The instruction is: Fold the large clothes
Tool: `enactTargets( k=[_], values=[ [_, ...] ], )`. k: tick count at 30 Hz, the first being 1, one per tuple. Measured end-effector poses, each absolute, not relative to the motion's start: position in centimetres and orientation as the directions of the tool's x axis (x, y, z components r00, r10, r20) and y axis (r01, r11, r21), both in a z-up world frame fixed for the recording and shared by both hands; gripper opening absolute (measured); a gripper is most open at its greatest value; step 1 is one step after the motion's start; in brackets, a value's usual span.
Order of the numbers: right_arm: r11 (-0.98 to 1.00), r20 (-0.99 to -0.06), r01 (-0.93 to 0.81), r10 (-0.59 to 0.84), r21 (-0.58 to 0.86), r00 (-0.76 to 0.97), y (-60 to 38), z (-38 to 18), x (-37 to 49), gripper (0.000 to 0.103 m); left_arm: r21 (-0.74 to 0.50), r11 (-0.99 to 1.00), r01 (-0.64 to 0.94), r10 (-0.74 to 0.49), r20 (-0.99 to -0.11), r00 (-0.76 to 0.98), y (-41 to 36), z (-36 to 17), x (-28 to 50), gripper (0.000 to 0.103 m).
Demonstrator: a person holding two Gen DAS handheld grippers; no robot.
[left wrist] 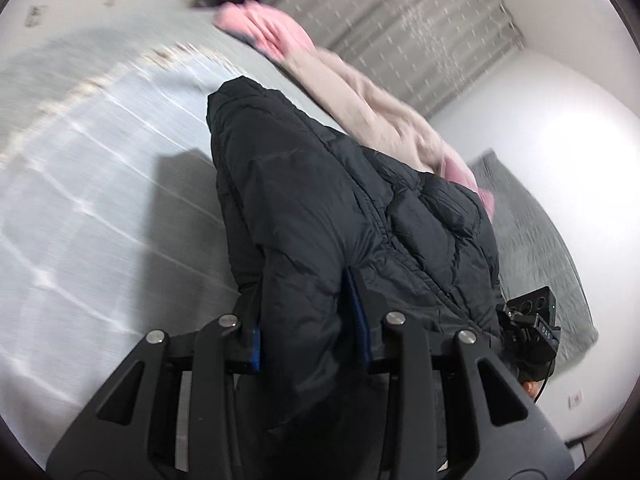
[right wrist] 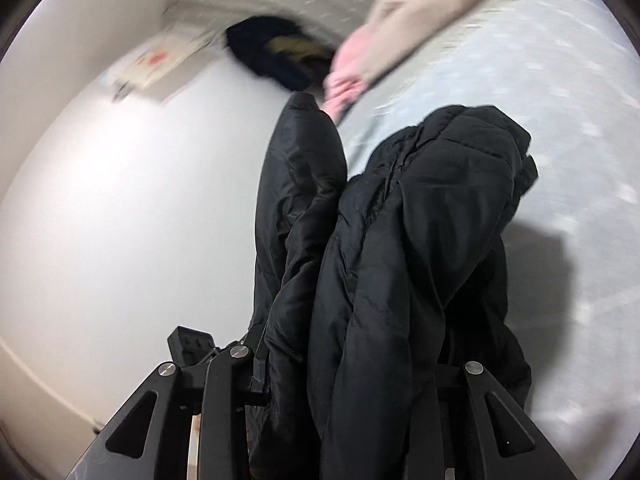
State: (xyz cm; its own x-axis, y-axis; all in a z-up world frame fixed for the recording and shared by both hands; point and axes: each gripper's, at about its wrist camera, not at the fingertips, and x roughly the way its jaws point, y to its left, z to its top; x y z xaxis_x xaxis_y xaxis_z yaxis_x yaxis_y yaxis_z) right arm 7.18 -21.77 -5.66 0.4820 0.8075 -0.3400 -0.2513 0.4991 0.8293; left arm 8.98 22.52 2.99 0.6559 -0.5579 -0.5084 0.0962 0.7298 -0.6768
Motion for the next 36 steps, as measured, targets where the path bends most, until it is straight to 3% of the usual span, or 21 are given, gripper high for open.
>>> enactTargets(
  k=[5, 8, 9, 10, 12, 13, 18, 25, 31, 36],
  values=[
    [0.453, -0.31, -0.363, 0.868, 0.814, 0.388, -14.4, -6.8, 10.5, 0.032, -0.634, 0.773, -0.026, -0.393, -0.511, 0.765, 28.7, 2.9, 8.4, 0.037],
    [0.535, -0.417, -0.299, 0.827, 0.79, 0.377, -11.3, -9.5, 13.4, 0.037, -0.532, 0.83, -0.168, -0.226, -0.595, 0.771, 30.3, 1.7, 9.0, 0.048],
    [0.596, -0.493, -0.252, 0.787, 0.762, 0.37, -10.5, -11.0, 14.5, 0.043, -0.518, 0.834, -0.19, -0.204, -0.611, 0.765, 30.5, 1.3, 9.3, 0.048],
    [0.641, -0.551, -0.218, 0.754, 0.736, 0.359, -10.0, -12.4, 15.2, 0.055, -0.52, 0.831, -0.199, -0.203, -0.616, 0.761, 30.6, 0.9, 9.5, 0.048],
    [0.682, -0.603, -0.175, 0.718, 0.71, 0.349, -10.1, -14.6, 15.9, 0.07, -0.538, 0.821, -0.192, -0.222, -0.61, 0.761, 30.5, 1.0, 9.8, 0.049],
    [0.685, -0.605, -0.171, 0.714, 0.708, 0.353, -10.5, -15.1, 15.9, 0.073, -0.528, 0.829, -0.187, -0.218, -0.612, 0.76, 30.1, 1.3, 9.8, 0.052],
    [0.732, -0.645, -0.161, 0.666, 0.662, 0.374, -13.0, -13.5, 14.7, 0.074, -0.409, 0.895, -0.178, -0.135, -0.629, 0.766, 27.9, 3.3, 9.0, 0.076],
    [0.864, -0.706, -0.255, 0.502, 0.434, 0.499, -15.6, -7.4, 8.2, 0.075, -0.122, 0.97, -0.212, 0.076, -0.674, 0.735, 23.5, 5.7, 5.8, 0.093],
    [0.937, -0.74, -0.254, 0.344, 0.238, 0.577, -11.2, -3.0, 4.7, 0.075, -0.053, 0.987, -0.154, 0.07, -0.716, 0.694, 17.2, 5.8, 2.9, 0.095],
    [0.972, -0.772, -0.203, 0.218, 0.118, 0.596, -11.4, -2.5, 0.8, 0.078, -0.048, 0.978, -0.202, 0.102, -0.737, 0.668, 15.4, 4.6, 0.0, 0.101]
  ],
)
